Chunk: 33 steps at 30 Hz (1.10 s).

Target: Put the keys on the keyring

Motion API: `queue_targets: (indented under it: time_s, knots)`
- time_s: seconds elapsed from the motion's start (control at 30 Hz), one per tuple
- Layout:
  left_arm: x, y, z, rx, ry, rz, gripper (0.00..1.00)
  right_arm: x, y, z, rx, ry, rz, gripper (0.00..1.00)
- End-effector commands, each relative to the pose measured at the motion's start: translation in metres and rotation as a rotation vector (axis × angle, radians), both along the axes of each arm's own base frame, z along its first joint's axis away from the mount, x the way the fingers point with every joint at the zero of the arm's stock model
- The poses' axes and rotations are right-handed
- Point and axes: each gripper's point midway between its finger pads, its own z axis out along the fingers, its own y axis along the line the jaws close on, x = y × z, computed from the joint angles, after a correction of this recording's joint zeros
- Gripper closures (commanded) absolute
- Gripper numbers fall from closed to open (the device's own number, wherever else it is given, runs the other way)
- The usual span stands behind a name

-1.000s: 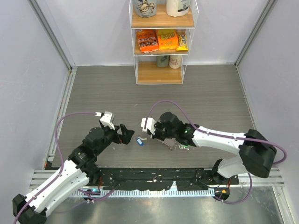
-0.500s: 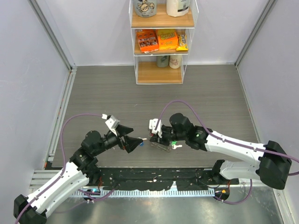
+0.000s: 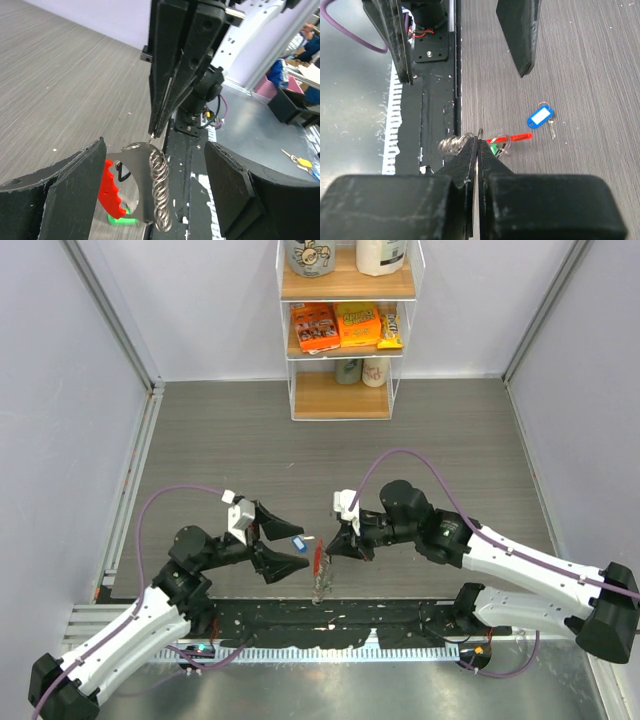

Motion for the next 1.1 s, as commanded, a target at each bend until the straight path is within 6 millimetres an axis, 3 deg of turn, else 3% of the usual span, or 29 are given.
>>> queue_targets:
  time_s: [0.0,0.2,0.4,0.8,1.07]
  knots:
    - [-0.024,-0.005,0.029,-0.071,-0.081,-0.134,0.17,-0.011,0.006,0.044,0.080,0.020,0.022,0.94]
    - [-0.045,-0.010,0.042,-0.083,-0.087,-0.216,0.26,-0.024,0.009,0.073,0.135,0.014,0.036,0.94]
    - [-0.050,-0.016,0.053,-0.080,-0.119,-0.226,0.40,-0.031,0.012,0.092,0.152,0.039,0.033,0.94]
    - [-0.059,-0.035,0.056,-0.030,-0.138,-0.270,0.56,-0.045,0.007,0.121,0.201,0.024,0.042,0.94]
    - [-0.058,-0.039,0.053,-0.008,-0.140,-0.260,0.70,-0.051,0.006,0.127,0.213,0.017,0.049,0.94]
